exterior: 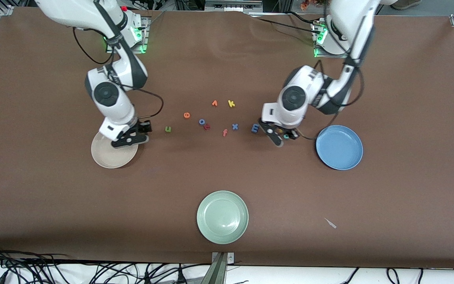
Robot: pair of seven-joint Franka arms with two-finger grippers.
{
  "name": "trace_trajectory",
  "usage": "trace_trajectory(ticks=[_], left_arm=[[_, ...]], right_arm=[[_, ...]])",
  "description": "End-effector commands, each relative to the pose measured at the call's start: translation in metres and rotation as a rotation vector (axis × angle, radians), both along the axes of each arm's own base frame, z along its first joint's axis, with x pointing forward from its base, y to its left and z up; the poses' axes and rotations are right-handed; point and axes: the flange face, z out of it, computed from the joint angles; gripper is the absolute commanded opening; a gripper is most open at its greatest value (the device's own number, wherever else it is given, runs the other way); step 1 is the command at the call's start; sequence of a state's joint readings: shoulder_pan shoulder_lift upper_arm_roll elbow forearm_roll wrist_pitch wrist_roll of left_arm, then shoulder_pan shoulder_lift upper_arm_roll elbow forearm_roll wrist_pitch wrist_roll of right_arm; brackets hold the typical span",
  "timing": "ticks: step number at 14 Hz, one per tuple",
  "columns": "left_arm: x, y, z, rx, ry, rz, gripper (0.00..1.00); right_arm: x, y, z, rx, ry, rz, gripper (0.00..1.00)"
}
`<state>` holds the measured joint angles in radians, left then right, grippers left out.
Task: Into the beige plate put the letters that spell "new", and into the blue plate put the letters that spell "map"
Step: 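Put the w on the white plate while the left gripper takes the a, then release the a on the blue plate while the right gripper reaches the n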
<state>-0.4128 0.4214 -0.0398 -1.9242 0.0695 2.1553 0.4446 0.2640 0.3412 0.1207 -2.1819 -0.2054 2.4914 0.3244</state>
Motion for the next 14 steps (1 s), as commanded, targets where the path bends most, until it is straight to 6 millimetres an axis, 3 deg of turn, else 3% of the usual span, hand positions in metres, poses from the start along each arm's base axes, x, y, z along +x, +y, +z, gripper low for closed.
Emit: trace_trajectory(ticks=[1, 4, 5, 6, 7, 8, 11, 14], left_arm=[[0.031, 0.081, 0.010, -0.006, 0.028, -0.056, 0.06], [0.049, 0.137, 0.007, -0.026, 0.036, -0.068, 0.06], [0.053, 0.156, -0.005, -0.028, 0.054, -0.049, 0.09], [0.058, 0.181, -0.017, -0.030, 0.062, -0.018, 0.26], [0.059, 0.190, -0.021, -0.040, 0.065, -0.011, 0.95], [0.061, 0.186, -0.016, -0.040, 0.059, -0.032, 1.00], [0.067, 0.172, 0.001, -0.051, 0.048, -0.020, 1.00], [0.059, 0.133, 0.009, -0.049, 0.045, 0.072, 1.00]], right_arm=[[-0.024, 0.044, 0.009, 0.021, 0.013, -0.092, 0.74], [-0.038, 0.058, 0.005, 0.020, 0.023, -0.122, 0.74], [-0.041, 0.059, 0.003, 0.019, 0.026, -0.135, 0.74], [-0.042, 0.060, 0.003, 0.018, 0.024, -0.148, 0.74], [-0.042, 0.061, 0.001, 0.020, 0.023, -0.148, 0.74], [-0.042, 0.061, -0.003, 0.023, 0.023, -0.146, 0.74], [-0.053, 0.060, -0.024, 0.058, 0.012, -0.142, 0.74], [-0.060, 0.057, -0.032, 0.068, 0.009, -0.151, 0.74]])
